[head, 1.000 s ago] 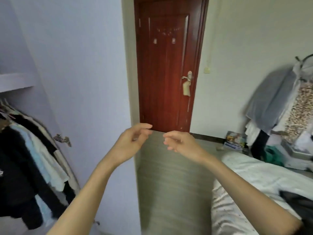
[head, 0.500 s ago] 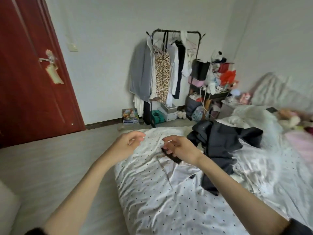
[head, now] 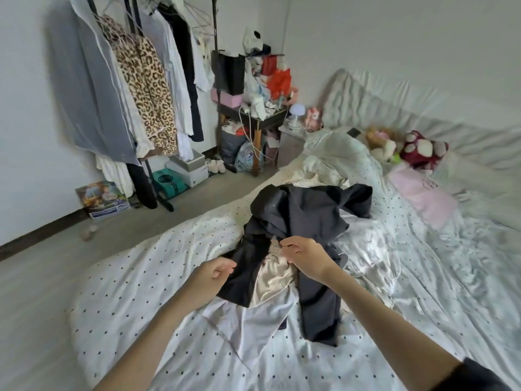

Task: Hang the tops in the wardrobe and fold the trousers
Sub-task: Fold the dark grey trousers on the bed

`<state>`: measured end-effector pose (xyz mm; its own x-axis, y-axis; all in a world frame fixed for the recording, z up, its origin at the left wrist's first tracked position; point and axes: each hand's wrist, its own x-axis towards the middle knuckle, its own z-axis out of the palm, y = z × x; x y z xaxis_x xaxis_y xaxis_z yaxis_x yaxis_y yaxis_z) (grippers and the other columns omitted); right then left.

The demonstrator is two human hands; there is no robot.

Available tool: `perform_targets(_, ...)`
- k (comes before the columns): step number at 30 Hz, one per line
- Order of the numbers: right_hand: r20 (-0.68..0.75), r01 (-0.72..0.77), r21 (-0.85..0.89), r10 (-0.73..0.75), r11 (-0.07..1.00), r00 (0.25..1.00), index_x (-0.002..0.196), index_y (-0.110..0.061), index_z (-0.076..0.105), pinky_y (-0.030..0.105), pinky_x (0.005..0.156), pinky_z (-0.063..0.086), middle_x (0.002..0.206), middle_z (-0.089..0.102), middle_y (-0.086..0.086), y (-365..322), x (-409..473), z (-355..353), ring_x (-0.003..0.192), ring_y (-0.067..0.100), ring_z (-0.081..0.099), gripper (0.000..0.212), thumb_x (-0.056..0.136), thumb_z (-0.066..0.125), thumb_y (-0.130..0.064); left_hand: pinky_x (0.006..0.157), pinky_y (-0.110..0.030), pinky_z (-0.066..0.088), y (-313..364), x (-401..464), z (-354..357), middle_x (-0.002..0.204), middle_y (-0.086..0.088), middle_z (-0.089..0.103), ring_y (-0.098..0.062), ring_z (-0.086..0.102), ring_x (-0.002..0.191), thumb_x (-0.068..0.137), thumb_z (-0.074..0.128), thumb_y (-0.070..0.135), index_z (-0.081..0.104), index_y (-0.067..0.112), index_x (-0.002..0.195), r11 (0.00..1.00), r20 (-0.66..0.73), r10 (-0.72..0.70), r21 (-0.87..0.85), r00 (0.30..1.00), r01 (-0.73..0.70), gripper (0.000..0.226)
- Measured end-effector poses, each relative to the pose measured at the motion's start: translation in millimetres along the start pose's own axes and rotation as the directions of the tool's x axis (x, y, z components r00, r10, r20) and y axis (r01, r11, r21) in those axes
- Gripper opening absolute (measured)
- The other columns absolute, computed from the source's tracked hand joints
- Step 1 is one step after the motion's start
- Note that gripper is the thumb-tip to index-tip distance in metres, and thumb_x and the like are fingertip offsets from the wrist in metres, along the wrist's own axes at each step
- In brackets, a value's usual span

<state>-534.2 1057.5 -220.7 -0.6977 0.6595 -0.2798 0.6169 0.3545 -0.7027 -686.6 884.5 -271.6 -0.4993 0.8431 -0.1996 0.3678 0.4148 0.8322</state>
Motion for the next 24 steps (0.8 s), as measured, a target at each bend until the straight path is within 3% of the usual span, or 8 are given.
perform_targets(2,-0.041,-0.040,-0.043,0.038,0.998,0.998,0.116,-0.009,0.061,0.022,0.076,0.038,0.113,0.066,0.012,13,28,-7,0.108,0.027,0.058,0.027,0.094,0.049,-0.018,0.077,0.002,0.038,-6,28,7,0.109,0.012,0.060,-0.003,0.056,0.105,0.099,0.042,0.015,0.058,0.023,0.114,0.999,0.037,0.007,0.032,0.999,-0.008,0.024)
perform_targets(4,-0.073,-0.096,-0.092,0.090,0.991,0.993,0.125,-0.015,0.056,0.020,0.081,0.036,0.120,0.063,0.007,30,67,-11,0.114,0.024,0.054,0.032,0.095,0.048,-0.021,0.074,0.004,0.036,-15,65,14,0.113,0.012,0.059,-0.003,0.054,0.105,0.100,0.040,0.015,0.058,0.020,0.119,0.999,0.070,0.000,0.043,0.998,-0.003,0.027)
perform_targets(6,-0.096,-0.145,-0.156,0.131,0.977,0.987,0.132,-0.015,0.050,0.028,0.094,0.036,0.127,0.059,0.006,48,106,-14,0.122,0.025,0.048,0.037,0.096,0.046,-0.023,0.075,0.003,0.036,-21,100,18,0.114,0.012,0.059,-0.004,0.055,0.106,0.099,0.039,0.015,0.057,0.021,0.120,0.999,0.068,-0.011,0.046,0.998,0.008,0.028)
perform_targets(11,-0.194,-0.223,-0.331,0.165,0.917,0.967,0.141,-0.012,0.037,0.043,0.102,0.037,0.139,0.044,0.009,88,207,-13,0.128,0.028,0.041,0.049,0.096,0.047,-0.031,0.077,0.001,0.037,-47,169,35,0.111,0.017,0.059,-0.003,0.055,0.105,0.099,0.041,0.016,0.058,0.024,0.118,0.996,0.058,-0.034,0.085,0.998,0.029,0.027)
perform_targets(18,-0.302,-0.253,-0.554,0.091,0.793,0.949,0.146,-0.007,0.021,0.043,0.099,0.033,0.137,0.046,0.009,121,300,-1,0.127,0.028,0.041,0.066,0.096,0.046,-0.043,0.078,0.002,0.036,-72,218,53,0.110,0.024,0.057,0.003,0.052,0.105,0.100,0.040,0.019,0.054,0.036,0.111,0.991,0.086,-0.071,0.116,0.994,0.061,0.025)
perform_targets(20,-0.352,-0.273,-0.570,0.070,0.775,0.933,0.137,-0.007,0.034,0.039,0.094,0.033,0.121,0.058,0.007,131,315,5,0.117,0.026,0.049,0.050,0.097,0.046,-0.034,0.078,0.002,0.035,-74,231,59,0.109,0.026,0.056,0.006,0.052,0.103,0.100,0.039,0.019,0.054,0.037,0.110,0.989,0.102,-0.070,0.134,0.992,0.056,0.025)
perform_targets(22,-0.401,-0.252,-0.548,0.014,0.798,0.916,0.116,-0.011,0.054,0.036,0.089,0.030,0.106,0.065,0.005,137,316,9,0.105,0.025,0.055,0.025,0.098,0.043,-0.023,0.078,0.004,0.034,-70,239,62,0.109,0.024,0.056,0.008,0.051,0.099,0.099,0.040,0.017,0.056,0.031,0.115,0.990,0.085,-0.060,0.130,0.995,0.049,0.027)
perform_targets(24,-0.431,-0.193,-0.449,-0.022,0.872,0.902,0.109,-0.013,0.062,0.033,0.089,0.027,0.102,0.066,0.003,145,304,10,0.098,0.025,0.057,0.024,0.098,0.042,-0.021,0.078,0.004,0.034,-63,248,69,0.114,0.018,0.056,0.005,0.050,0.100,0.099,0.040,0.013,0.056,0.023,0.121,0.989,0.071,-0.061,0.140,0.996,0.051,0.029)
